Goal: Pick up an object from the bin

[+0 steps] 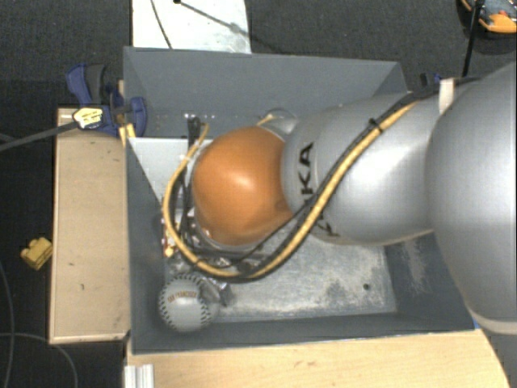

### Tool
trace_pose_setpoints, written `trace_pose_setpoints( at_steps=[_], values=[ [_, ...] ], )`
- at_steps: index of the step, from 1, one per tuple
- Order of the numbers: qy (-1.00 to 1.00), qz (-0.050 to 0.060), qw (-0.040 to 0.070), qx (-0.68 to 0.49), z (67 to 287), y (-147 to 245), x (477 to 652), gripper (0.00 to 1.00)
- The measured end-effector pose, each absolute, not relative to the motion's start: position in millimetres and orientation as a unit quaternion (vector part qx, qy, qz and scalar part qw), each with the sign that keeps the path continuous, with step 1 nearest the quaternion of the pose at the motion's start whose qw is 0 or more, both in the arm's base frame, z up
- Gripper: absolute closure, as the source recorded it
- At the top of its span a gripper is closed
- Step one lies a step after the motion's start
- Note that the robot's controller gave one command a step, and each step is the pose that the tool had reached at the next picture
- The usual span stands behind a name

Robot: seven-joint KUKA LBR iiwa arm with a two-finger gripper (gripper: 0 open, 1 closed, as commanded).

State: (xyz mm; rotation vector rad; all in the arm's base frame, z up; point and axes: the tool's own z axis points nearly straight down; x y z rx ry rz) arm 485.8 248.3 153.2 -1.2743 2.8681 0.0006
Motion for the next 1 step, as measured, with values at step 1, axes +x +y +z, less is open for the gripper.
trace_pose_setpoints(
  at_steps=[1],
  values=[
    [0.914, 0.000, 0.001, -0.406, 168.9, 248.5, 485.5, 1.00]
  ],
)
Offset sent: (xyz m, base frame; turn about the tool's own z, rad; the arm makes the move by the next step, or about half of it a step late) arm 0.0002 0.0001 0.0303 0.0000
